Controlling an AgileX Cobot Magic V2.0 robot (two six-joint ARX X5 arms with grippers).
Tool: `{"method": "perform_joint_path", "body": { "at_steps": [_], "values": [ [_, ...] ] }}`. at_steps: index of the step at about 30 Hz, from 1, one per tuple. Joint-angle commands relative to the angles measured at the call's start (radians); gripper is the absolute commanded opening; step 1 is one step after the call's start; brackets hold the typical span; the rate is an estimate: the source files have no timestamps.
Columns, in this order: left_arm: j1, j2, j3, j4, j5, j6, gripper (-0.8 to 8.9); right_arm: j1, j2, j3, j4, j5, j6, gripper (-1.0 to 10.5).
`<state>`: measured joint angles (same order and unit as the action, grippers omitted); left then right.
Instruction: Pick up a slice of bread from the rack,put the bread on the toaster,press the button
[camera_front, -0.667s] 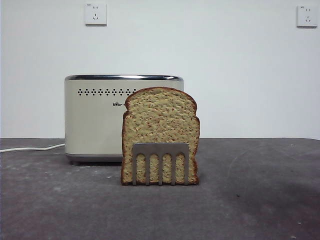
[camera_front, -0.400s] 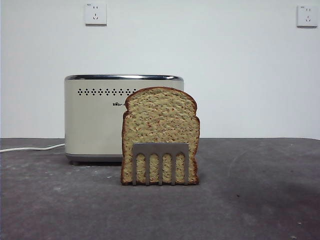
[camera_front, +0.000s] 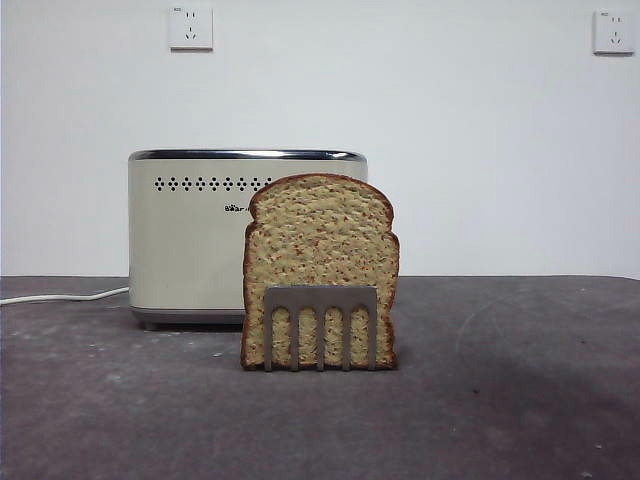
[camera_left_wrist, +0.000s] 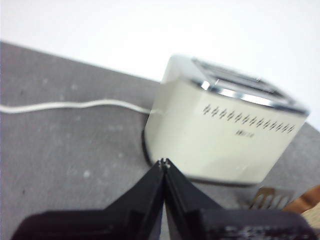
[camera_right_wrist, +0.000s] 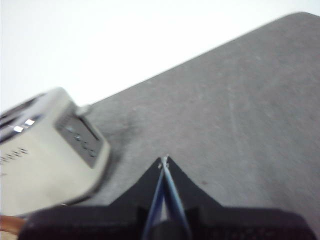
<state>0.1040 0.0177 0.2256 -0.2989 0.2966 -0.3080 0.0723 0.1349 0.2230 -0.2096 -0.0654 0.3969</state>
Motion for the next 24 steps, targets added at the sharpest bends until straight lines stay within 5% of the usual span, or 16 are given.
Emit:
{"method": "perform_joint_path", "body": {
  "at_steps": [1, 19, 24],
  "values": [
    [0.002, 0.031, 0.075, -0.037, 0.026, -0.001, -0.06, 0.001, 0.071, 0.092, -0.023, -0.040, -0.029, -0.1],
    [-0.028, 0.424, 0.668, -0.418, 0.422, 0.318, -0.08, 0.005, 0.560, 0.846, -0.705, -0.438, -0.498, -0.1],
    [-0.066, 0.433, 0.730, -0.534, 0.442, 0.393, -0.08, 0.029, 0.589, 0.906, -0.798, -0.460, -0.545, -0.1]
  ]
}}
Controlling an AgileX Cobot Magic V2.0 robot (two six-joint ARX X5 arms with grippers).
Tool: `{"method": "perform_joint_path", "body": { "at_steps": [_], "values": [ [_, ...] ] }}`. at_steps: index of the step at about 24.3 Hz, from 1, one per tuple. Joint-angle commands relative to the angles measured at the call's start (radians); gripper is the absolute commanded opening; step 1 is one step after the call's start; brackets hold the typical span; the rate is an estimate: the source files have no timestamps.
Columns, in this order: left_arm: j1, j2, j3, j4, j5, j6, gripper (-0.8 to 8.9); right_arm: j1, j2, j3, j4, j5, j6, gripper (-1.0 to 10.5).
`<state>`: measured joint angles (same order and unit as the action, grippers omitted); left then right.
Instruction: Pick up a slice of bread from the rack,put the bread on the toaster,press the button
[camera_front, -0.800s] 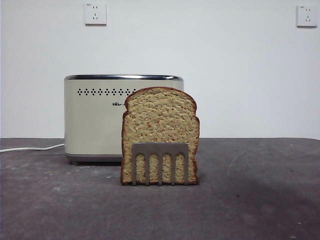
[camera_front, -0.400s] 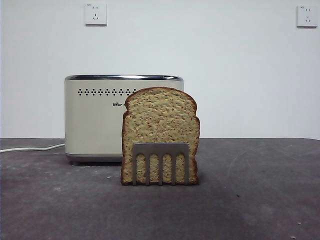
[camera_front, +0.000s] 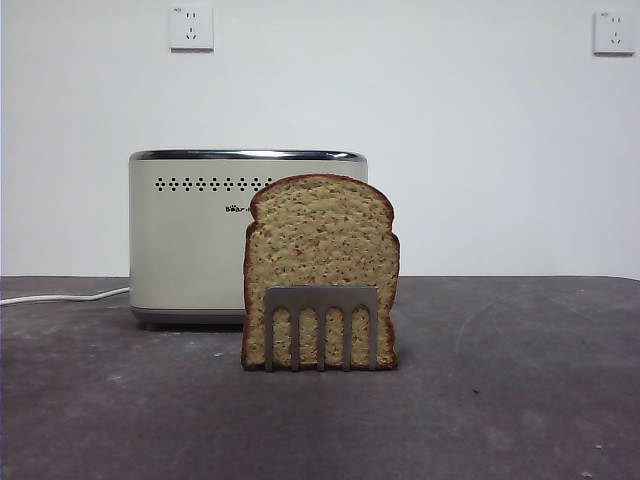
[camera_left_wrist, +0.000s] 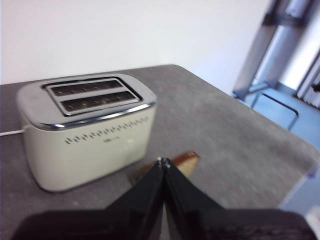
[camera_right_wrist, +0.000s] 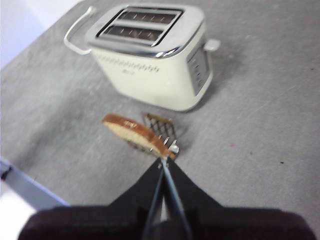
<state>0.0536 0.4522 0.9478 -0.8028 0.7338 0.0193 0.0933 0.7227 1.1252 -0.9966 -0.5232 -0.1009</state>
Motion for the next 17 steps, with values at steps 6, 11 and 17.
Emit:
{"method": "perform_joint_path", "body": {
  "at_steps": [6, 11, 17],
  "values": [
    [-0.056, 0.002, 0.010, -0.068, 0.000, 0.087, 0.56, 0.015, 0.002, 0.003, -0.014, -0.002, -0.048, -0.1],
    [-0.098, 0.038, 0.010, -0.066, -0.003, 0.111, 6.64, 0.015, 0.002, 0.003, -0.019, -0.002, -0.051, -0.1],
    [-0.240, 0.183, 0.094, -0.086, -0.063, 0.257, 6.64, 0.015, 0.004, 0.003, -0.033, -0.002, -0.056, -0.1]
  ]
}}
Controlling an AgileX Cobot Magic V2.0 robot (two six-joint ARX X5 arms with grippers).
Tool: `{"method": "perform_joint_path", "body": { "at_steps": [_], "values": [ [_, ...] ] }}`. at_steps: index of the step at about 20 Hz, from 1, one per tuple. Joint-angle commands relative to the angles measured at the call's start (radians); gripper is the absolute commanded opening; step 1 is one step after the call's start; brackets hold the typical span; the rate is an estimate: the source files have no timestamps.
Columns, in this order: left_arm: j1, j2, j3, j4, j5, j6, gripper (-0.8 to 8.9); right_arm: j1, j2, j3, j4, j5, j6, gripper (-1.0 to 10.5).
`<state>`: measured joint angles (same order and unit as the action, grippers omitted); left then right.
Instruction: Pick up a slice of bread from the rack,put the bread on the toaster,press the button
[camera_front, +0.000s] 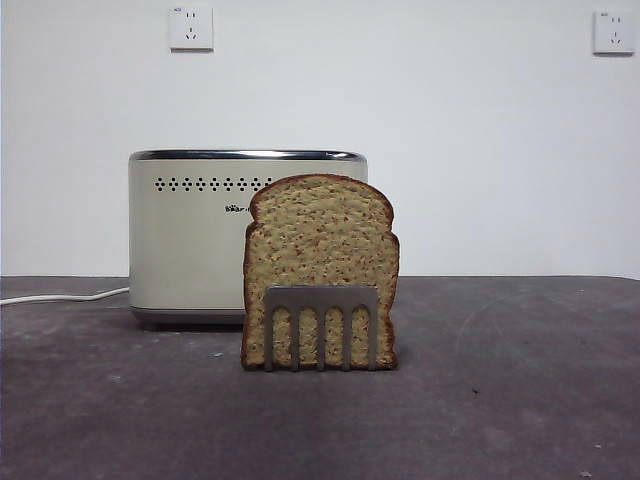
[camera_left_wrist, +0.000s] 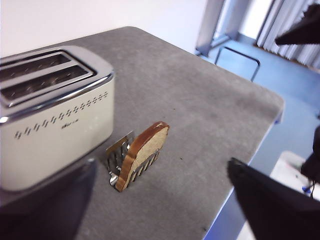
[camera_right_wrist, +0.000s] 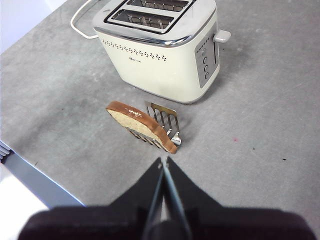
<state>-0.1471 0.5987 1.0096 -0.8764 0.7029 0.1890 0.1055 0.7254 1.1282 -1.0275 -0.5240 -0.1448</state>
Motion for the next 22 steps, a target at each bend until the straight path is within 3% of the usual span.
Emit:
{"method": "perform_joint_path", "body": {
  "at_steps": [1, 5, 13, 22],
  "values": [
    [-0.072, 0.073, 0.062, -0.032, -0.064, 0.124, 6.64, 0.003, 0.001, 0.000, -0.004, -0.001, -0.013, -0.1],
    [-0.238, 0.251, 0.216, -0.100, -0.235, 0.232, 6.64, 0.003, 0.001, 0.000, -0.005, -0.001, -0.014, -0.1],
    [-0.500, 0.615, 0.389, -0.072, -0.503, 0.416, 6.64, 0.003, 0.005, 0.000, -0.005, 0.000, -0.014, -0.1],
    [-0.605, 0.911, 0.394, 0.063, -0.558, 0.500, 6.64, 0.003, 0.014, 0.000, -0.007, 0.000, -0.014, -0.1]
  ]
}}
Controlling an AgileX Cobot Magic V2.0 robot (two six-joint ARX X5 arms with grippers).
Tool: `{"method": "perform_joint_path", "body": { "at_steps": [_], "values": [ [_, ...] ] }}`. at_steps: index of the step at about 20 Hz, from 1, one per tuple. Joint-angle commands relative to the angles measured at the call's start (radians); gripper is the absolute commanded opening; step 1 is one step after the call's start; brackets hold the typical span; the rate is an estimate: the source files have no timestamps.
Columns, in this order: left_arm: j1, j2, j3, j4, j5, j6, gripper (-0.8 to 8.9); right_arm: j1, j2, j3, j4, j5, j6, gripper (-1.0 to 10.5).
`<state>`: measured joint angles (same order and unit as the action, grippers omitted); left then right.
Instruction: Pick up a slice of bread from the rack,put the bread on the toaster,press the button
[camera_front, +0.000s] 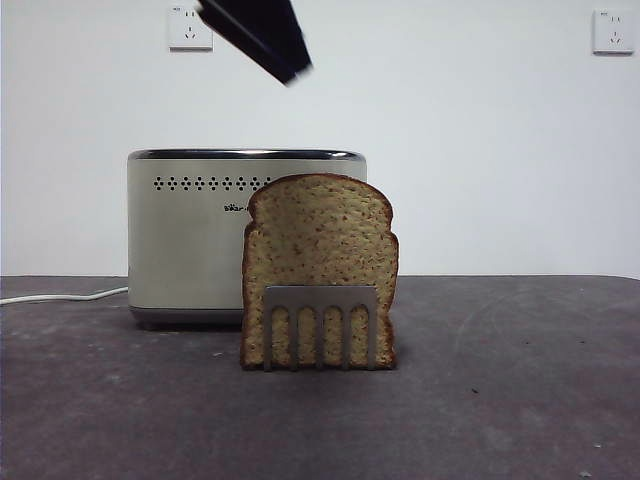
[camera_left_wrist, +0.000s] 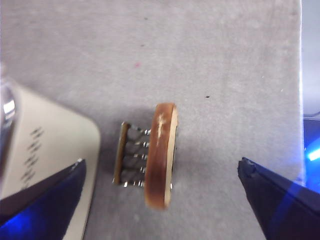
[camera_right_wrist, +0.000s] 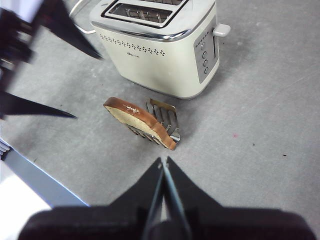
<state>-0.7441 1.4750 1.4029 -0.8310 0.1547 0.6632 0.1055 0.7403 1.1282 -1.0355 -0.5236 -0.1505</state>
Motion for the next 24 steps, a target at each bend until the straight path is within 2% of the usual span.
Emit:
{"method": "perform_joint_path", "body": {
  "at_steps": [1, 5, 7, 12, 14, 24],
  "values": [
    [-0.012, 0.062, 0.000, 0.030, -0.024, 0.031, 6.64, 0.003, 0.000, 0.000, 0.001, -0.001, -0.008, -0.1],
    [-0.014, 0.149, 0.000, 0.039, -0.024, 0.045, 6.60, 0.003, 0.000, 0.000, -0.007, 0.000, -0.008, -0.1],
    [-0.014, 0.177, 0.000, 0.042, -0.024, 0.048, 6.29, 0.003, 0.000, 0.000, -0.007, 0.000, -0.008, -0.1],
    [-0.016, 0.195, 0.000, 0.038, -0.024, 0.048, 1.32, 0.003, 0.000, 0.000, -0.007, 0.001, -0.009, -0.1],
    [-0.016, 0.195, 0.000, 0.029, -0.024, 0.048, -0.12, 0.003, 0.000, 0.000, -0.007, 0.001, -0.009, -0.1],
    [-0.016, 0.195, 0.002, 0.051, -0.025, 0.048, -0.09, 0.003, 0.000, 0.000, -0.007, 0.001, -0.009, -0.1]
  ]
}}
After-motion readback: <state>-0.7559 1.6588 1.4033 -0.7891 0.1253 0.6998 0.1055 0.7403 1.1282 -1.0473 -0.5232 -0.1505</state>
